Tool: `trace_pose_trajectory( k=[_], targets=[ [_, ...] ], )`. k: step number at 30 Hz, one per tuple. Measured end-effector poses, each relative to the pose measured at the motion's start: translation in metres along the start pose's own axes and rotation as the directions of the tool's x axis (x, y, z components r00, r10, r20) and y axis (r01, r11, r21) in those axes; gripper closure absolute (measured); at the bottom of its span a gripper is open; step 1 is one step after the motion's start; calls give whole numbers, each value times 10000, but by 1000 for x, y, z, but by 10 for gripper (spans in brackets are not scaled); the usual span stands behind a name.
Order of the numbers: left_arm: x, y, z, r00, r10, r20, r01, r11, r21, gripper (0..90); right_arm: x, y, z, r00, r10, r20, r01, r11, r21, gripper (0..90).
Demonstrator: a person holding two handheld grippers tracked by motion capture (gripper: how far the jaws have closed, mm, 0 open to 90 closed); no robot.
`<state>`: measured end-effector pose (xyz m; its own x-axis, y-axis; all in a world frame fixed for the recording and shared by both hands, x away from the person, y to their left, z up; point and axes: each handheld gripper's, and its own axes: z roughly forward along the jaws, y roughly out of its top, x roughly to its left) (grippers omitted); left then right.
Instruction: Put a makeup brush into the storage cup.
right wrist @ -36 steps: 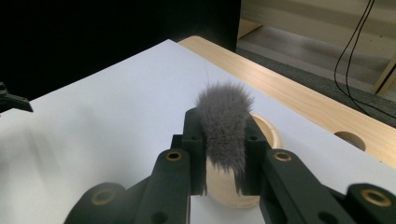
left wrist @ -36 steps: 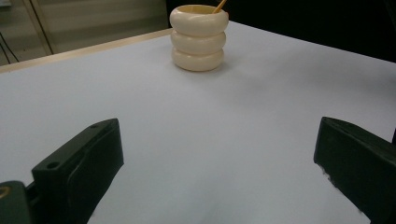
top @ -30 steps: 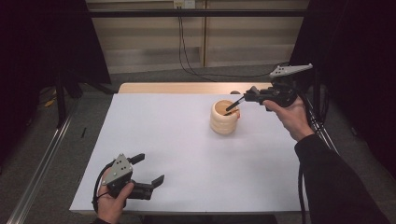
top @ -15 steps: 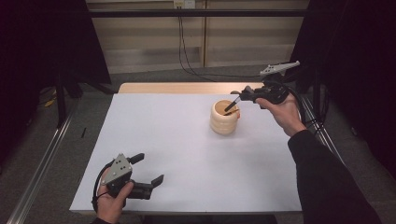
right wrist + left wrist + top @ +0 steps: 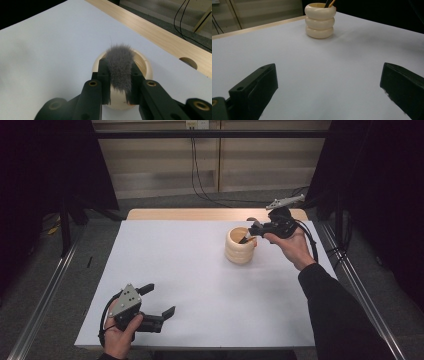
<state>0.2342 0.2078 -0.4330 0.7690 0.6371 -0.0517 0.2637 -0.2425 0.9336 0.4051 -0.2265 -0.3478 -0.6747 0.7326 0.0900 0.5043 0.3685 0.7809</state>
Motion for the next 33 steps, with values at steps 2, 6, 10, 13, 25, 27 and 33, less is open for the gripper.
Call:
trace_pose_trajectory(
  k=[2,6,10,13,25,27,33],
  targets=[
    [0,0,0,10000,9,9,-9,10000,10,13,-1,-4,4,10000,-24,14,24,10000,56,776],
    [0,0,0,9999,104,38,-104,9999,-3,13,-4,-8,9,10000,83,16,-83,9999,83,776],
    [0,0,-1,10000,32,-44,-32,10000,-13,13,-5,-10,13,9998,169,37,-170,9998,98,775],
    [1,0,-1,10000,30,-26,-30,10000,-13,13,-6,-13,16,9997,254,-14,-254,9996,104,776],
    [2,0,-1,9999,85,-90,-85,10000,10,13,-8,-19,20,9993,370,-74,-370,9993,62,774],
    [2,0,-1,10000,38,-65,-38,10000,-24,13,-8,-19,20,9994,343,-57,-342,9994,70,769],
    [3,-1,0,10000,-38,-58,38,10000,-17,13,-8,-21,23,9990,433,-122,-434,9990,-84,751]
  ],
)
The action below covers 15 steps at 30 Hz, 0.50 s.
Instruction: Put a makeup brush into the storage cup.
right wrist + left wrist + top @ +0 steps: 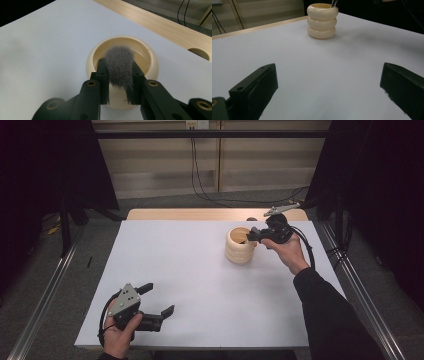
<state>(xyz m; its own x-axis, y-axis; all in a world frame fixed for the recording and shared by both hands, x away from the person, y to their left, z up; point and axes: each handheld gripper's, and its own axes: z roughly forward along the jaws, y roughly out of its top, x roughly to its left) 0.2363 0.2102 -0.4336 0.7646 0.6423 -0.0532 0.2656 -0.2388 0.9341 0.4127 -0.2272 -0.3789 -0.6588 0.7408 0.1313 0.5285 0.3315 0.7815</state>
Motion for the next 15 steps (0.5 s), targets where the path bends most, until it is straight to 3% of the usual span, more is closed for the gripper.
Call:
trace_pose_trajectory(
  k=[8,15],
  targets=[
    [0,0,0,10000,19,-39,-18,10000,44,13,-2,-2,-2,10000,9,-44,-10,9999,-106,699],
    [0,1,2,10000,53,-4,-53,10000,44,13,0,-5,-7,10000,54,4,-54,9990,-437,537]
  ],
)
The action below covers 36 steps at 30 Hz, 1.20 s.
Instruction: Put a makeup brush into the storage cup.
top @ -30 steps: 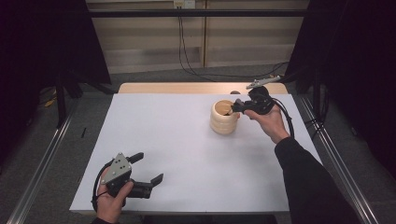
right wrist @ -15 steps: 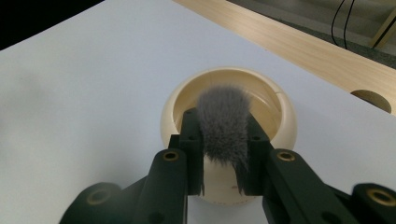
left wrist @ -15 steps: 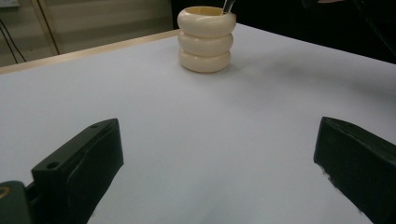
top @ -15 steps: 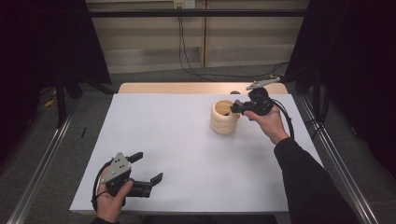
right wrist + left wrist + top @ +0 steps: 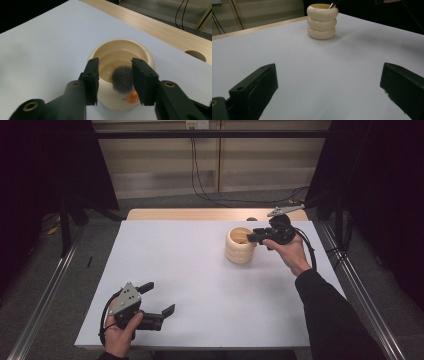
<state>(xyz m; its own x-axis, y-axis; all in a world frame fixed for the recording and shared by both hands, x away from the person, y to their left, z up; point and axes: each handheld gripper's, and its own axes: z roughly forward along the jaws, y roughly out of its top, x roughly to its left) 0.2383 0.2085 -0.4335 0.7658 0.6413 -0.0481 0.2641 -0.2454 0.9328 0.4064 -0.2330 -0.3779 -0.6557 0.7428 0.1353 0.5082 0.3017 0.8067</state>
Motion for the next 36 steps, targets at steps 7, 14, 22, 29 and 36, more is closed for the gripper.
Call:
trace_pose_trajectory(
  k=[7,14,22,29,36],
  targets=[
    [2,0,0,10000,-70,-34,70,10000,-48,13,2,-3,-3,9999,-80,63,83,9990,-432,297],
    [2,-1,0,10000,-86,2,86,9999,-60,13,3,-7,-8,9999,-10,134,22,9961,-882,100],
    [3,-1,-1,9998,-156,-83,155,9998,-124,13,3,-16,-15,9993,118,347,-73,9919,-1267,32],
    [3,-1,-4,9998,-169,-131,166,9997,-169,13,6,-25,-24,9975,295,637,-189,9868,-1608,19],
    [3,-1,-5,9989,-434,-180,427,9984,-363,14,10,-36,-33,9943,255,1035,-67,9841,-1774,19]
  ],
)
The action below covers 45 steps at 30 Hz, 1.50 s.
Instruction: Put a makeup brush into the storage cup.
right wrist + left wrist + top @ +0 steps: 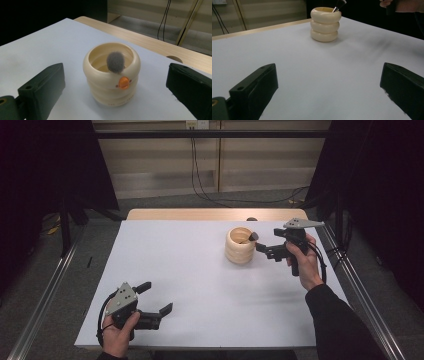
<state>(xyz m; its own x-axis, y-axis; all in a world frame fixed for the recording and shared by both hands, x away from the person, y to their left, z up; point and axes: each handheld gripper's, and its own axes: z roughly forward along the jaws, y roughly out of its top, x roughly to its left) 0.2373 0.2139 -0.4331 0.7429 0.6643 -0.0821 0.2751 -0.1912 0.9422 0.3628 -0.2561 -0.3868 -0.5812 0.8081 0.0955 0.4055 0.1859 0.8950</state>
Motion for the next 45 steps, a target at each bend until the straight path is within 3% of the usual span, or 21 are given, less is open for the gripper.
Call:
trace_pose_trajectory(
  k=[14,20,22,30,45],
  targets=[
    [1,0,0,9999,-112,-114,110,9999,-117,14,9,-22,-30,9992,230,322,-209,9978,-633,20],
    [0,0,-2,9998,-9,-190,8,10000,-70,14,12,-35,-43,9987,181,475,-151,9979,-630,20],
    [0,0,-3,9997,97,-224,-97,9999,-34,14,14,-40,-48,9973,291,676,-243,9972,-712,20],
    [0,-1,-3,9996,-105,-255,102,9999,-119,14,16,-54,-66,9938,638,907,-545,9933,-1020,11],
    [-1,-2,-7,9990,-255,-364,249,9996,-164,14,29,-84,-97,9925,934,795,-857,9918,-951,13]
  ],
)
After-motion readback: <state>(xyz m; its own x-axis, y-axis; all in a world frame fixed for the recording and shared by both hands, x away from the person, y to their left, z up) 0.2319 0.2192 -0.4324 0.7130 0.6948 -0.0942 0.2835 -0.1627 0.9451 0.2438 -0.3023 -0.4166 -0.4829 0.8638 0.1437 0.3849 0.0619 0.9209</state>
